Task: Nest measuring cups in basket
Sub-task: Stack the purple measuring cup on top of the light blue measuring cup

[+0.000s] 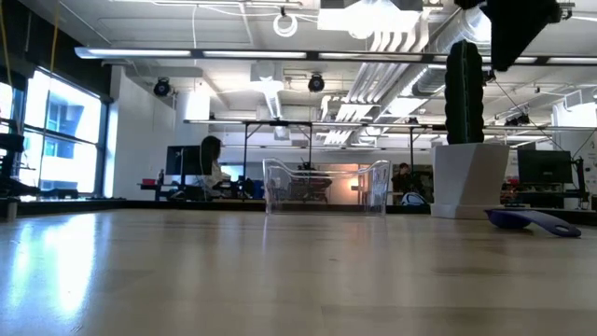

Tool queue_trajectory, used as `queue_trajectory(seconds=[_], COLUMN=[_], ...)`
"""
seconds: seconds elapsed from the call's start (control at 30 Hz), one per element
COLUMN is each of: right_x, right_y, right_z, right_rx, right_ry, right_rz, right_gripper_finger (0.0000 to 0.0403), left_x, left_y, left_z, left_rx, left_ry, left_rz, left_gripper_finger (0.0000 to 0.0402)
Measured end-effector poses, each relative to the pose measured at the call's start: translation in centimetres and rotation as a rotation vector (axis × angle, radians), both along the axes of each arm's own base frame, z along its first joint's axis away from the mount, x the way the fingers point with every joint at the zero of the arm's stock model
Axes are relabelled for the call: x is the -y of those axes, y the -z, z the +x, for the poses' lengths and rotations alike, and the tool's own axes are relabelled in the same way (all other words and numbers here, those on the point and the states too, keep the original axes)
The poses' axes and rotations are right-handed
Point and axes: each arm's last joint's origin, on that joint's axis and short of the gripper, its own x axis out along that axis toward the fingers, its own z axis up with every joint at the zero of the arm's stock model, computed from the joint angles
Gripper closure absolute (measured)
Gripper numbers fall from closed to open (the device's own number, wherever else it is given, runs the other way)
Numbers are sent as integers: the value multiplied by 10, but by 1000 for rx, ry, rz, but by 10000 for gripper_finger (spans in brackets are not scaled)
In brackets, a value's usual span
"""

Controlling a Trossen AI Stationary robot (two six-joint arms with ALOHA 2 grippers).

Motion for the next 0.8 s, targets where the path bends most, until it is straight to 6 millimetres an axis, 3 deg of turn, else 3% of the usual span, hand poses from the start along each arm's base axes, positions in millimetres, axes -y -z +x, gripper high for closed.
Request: queue_trajectory(seconds=[0.27, 0.63, 0.8], right_x=[7, 17, 20], right_y=[56, 95, 108], right_z=[-11, -11, -4], right_rx=[-16, 93, 128], right_ry=[58, 174, 182], right_rz=[33, 114, 151], right_gripper_finger=[315, 315, 295], left_x=[7, 9, 9], left_y=[-6, -6, -6], left_z=[-13, -12, -11], left_rx=[25, 35, 38], left_ry=[-9, -20, -20], left_rz=[4, -7, -8], left_gripper_finger=[323, 323, 323])
